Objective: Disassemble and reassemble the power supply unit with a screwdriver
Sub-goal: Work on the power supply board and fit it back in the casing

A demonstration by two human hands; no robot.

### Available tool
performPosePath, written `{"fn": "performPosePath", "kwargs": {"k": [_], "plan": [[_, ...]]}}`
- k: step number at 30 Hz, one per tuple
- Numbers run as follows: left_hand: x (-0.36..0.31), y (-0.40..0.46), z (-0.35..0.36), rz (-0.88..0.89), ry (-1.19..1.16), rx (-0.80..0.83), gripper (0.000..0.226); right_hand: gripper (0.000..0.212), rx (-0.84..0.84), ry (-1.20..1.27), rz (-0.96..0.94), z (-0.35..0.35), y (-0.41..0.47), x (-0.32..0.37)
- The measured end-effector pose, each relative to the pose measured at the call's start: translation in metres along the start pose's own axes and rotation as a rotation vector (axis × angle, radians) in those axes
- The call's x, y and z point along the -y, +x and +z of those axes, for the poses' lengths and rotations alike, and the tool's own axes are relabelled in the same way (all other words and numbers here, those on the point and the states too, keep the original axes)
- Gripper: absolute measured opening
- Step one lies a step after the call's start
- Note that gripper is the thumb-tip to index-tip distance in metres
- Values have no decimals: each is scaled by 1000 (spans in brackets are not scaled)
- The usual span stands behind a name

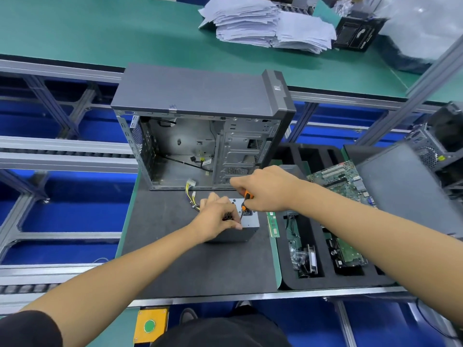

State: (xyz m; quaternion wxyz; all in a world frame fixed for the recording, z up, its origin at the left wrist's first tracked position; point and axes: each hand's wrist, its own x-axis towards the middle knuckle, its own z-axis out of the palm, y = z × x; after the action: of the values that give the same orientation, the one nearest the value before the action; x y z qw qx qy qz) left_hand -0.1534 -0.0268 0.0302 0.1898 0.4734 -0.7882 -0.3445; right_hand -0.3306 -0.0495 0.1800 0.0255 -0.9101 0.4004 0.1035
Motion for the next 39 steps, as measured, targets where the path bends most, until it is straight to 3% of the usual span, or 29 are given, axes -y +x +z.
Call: {"fn": "performPosePath", "kwargs": {"k": [9,21,28,31,34,36,39], "plan": [[-2,-2,-8,24,12,58,20,20,31,-71,-79,-7,-3,5],[4,-9,-4,115,-26,-24,20,41,93,-3,-183,-16,-4,7],[7,-8,-1,100,-21,-30,14,16,92,0,-57,-5,5,6],[6,-9,0,104,-22,-44,13,30,78,57,-35,-1,2,5],[6,-9,-1,108,-38,-54,16,51,105,145,-181,-3,1,8],[7,-8,0,104,-36,-57,15,44,122,171,-238,-5,2,8],[9,-8,1,113,-33,-47,15,15,82,96,-237,-6,3,8]]}}
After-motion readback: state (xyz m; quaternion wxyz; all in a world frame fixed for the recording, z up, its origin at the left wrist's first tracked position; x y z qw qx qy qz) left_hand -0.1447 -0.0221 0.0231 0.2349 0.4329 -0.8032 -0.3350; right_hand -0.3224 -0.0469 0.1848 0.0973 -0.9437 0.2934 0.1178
